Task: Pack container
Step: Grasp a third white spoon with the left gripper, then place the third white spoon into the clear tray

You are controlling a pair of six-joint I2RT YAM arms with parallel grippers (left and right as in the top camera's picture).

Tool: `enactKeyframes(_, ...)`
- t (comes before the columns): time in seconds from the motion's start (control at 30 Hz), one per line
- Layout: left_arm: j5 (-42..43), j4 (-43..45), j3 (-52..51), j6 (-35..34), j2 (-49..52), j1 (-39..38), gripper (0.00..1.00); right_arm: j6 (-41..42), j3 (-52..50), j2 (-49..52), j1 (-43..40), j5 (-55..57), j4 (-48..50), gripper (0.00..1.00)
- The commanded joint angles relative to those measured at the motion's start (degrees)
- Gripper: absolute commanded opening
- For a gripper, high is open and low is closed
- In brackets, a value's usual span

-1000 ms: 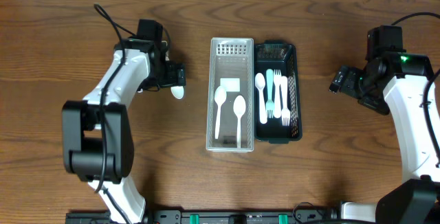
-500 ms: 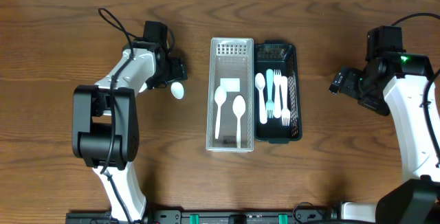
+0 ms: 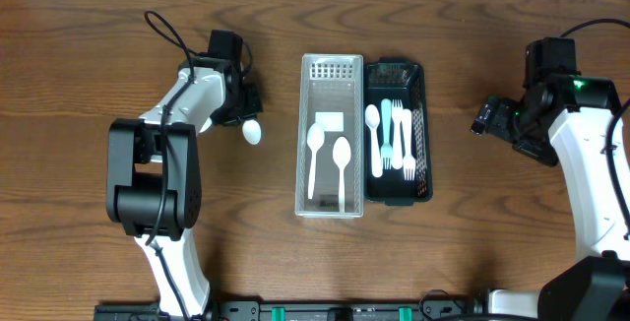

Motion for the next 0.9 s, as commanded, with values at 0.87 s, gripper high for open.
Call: enactKeyframes(0.87, -2.0, -20.6, 6.7, -0.9, -31.9, -25.8, 0.06, -0.3, 0.0, 0.2, -0.2, 0.5, -0.9, 0.99)
